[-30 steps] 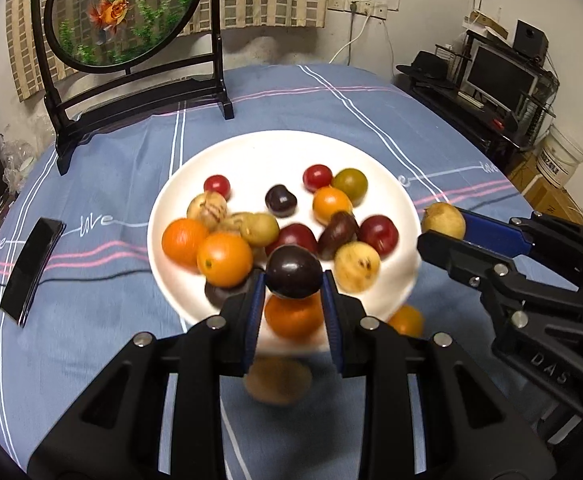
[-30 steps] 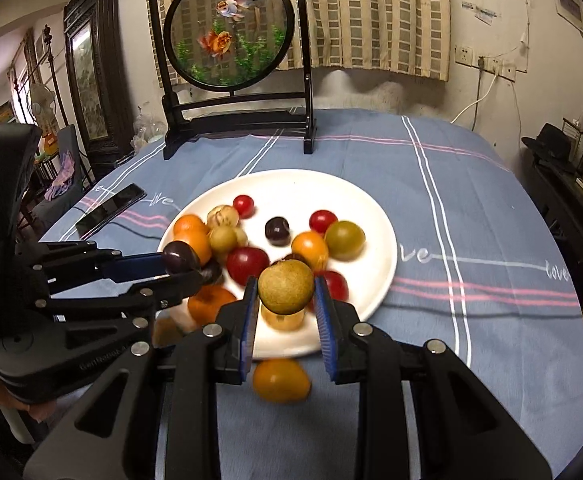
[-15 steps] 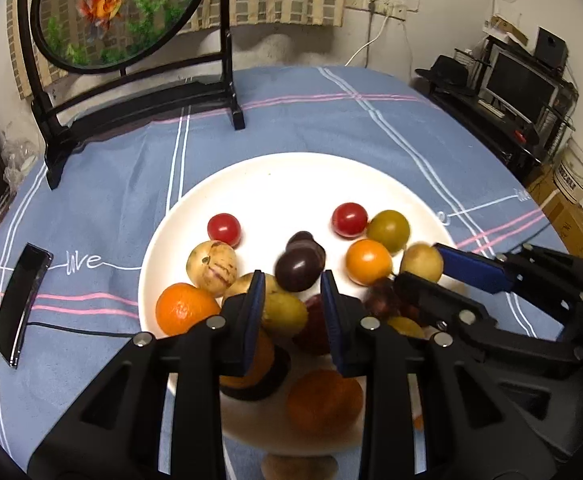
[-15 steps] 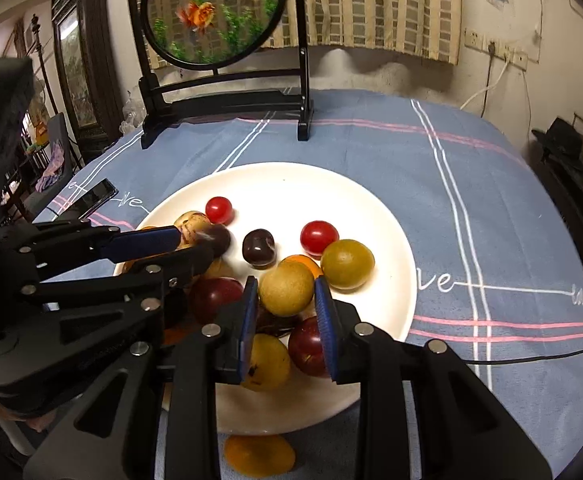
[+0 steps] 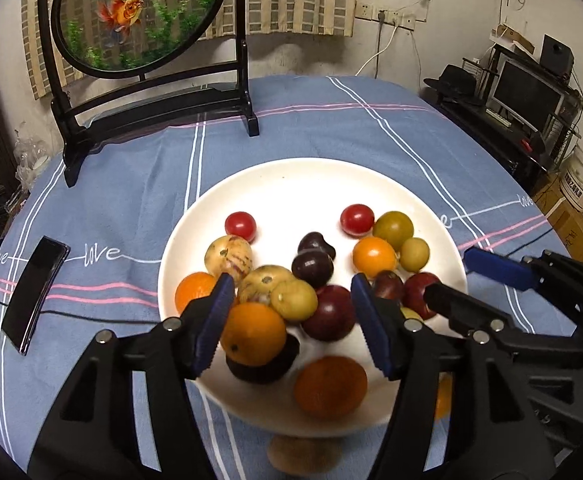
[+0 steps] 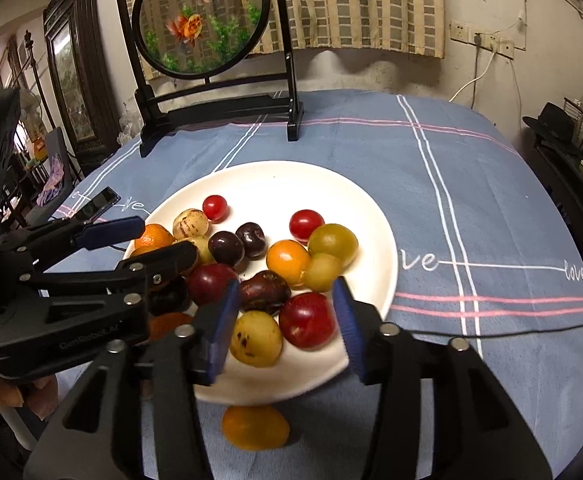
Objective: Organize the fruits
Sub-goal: 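Place the dark plum on the plate with the left tool while the right tool places the yellow fruit, then grasp the brown potato with the left tool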
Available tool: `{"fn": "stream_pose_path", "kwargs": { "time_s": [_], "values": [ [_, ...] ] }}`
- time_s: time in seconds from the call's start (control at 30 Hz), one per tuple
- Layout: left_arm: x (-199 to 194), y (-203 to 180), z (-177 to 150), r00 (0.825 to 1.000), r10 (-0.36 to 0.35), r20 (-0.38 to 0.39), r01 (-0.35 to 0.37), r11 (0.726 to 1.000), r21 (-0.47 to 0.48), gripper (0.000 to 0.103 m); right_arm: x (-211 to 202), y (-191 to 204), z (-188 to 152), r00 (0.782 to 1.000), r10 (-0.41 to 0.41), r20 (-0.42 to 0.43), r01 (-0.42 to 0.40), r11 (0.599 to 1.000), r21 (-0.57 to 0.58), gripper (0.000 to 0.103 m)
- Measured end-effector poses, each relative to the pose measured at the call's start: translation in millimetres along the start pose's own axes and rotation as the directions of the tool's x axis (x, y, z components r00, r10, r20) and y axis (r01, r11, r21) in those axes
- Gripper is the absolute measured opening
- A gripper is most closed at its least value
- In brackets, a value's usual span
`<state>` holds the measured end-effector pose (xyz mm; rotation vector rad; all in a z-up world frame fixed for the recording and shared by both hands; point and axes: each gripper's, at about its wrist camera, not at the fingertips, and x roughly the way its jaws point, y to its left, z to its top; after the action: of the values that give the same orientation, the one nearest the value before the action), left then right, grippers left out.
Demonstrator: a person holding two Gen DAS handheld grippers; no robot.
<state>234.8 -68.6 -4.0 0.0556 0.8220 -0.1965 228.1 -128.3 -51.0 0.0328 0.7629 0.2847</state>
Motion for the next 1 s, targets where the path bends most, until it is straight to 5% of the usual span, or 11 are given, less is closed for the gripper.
{"fn": "stream_pose_path", "kwargs": {
  "time_s": [0.4, 1.0],
  "values": [
    [-41, 1, -41, 1.0, 0.002, 0.005, -0.002, 1.0, -0.006, 0.073, -36, 0, -39, 1.0, -0.025, 0.005, 0.025, 1.0, 0.017, 0.057],
    [-59, 13, -106, 0.998, 0.003, -0.057, -0.005, 0.999, -0.043, 0.074, -56, 8, -95, 0.999, -0.017, -0.046, 0.019, 0.999, 0.051, 0.059]
  ]
}}
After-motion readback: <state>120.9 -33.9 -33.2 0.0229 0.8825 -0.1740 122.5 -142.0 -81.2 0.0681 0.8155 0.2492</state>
